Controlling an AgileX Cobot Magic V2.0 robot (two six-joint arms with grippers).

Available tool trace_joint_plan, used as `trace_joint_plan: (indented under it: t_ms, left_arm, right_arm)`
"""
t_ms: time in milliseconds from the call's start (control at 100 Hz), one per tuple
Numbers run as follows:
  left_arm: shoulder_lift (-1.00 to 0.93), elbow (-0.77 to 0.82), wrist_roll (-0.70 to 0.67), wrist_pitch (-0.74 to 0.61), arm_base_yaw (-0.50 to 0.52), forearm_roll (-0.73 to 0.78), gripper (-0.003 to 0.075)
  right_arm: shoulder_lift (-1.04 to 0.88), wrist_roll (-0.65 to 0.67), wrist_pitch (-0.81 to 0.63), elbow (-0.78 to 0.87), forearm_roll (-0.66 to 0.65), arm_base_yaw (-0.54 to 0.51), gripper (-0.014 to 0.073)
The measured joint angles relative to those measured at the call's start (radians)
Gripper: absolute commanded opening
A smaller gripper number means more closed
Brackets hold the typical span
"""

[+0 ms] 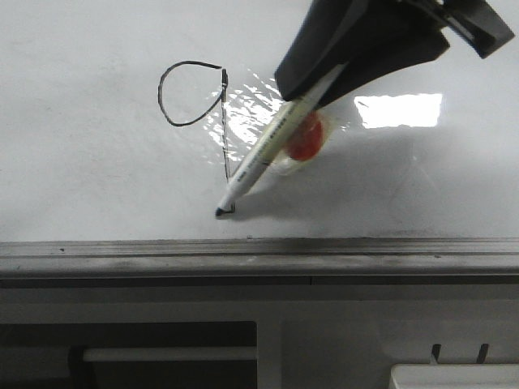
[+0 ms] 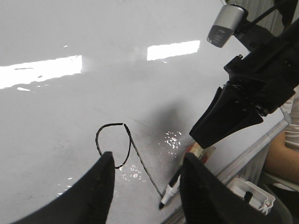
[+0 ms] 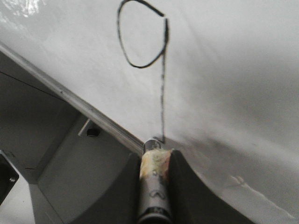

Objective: Write number 9 on whiteboard

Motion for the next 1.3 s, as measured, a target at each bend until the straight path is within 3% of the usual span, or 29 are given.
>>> trace_joint_plan:
  t_ms: [320,790,890,1050,1190,1260,1300]
  left_arm:
    - [0.159,0.0,0.0,-0.008,-0.119,0.194,0.0295]
    - [0.291,0.0,0.0,-0.011,-0.126,0.281,0.0289]
    - [0.299,0.0,0.0,-0.011,-0.126,0.282,0.0211]
    - [0.305,0.0,0.002,-0.016,-0.128,0.286,-0.0023]
    - [0.305,0.0,0.025,-0.016,-0.131,0.307,-0.002]
    - [0.305,0.0,0.025,-0.016,-0.131,0.309,-0.002]
    - [0.305,0.0,0.025,-0.016,-0.131,0.309,-0.002]
  right_arm:
    - [-0.032,-0.004,-0.068,0.002,0.004,0.247,-0.0058]
    - [-0.032,-0.004,-0.084,0.002,0.008,0.268,-0.0058]
    - [-0.032,-0.004,-0.084,0.002,0.017,0.268,-0.0059]
    - [-0.032,-0.002,-0.095,0.002,0.04,0.268,-0.0059]
    - [-0.032,-0.002,-0.092,0.002,0.042,0.268,-0.0047]
    - [-0.032,-0.002,-0.092,0.002,0.044,0.268,0.0039]
    - [-0.032,-0.002,-0.099,0.002,0.044,0.268,0.0134]
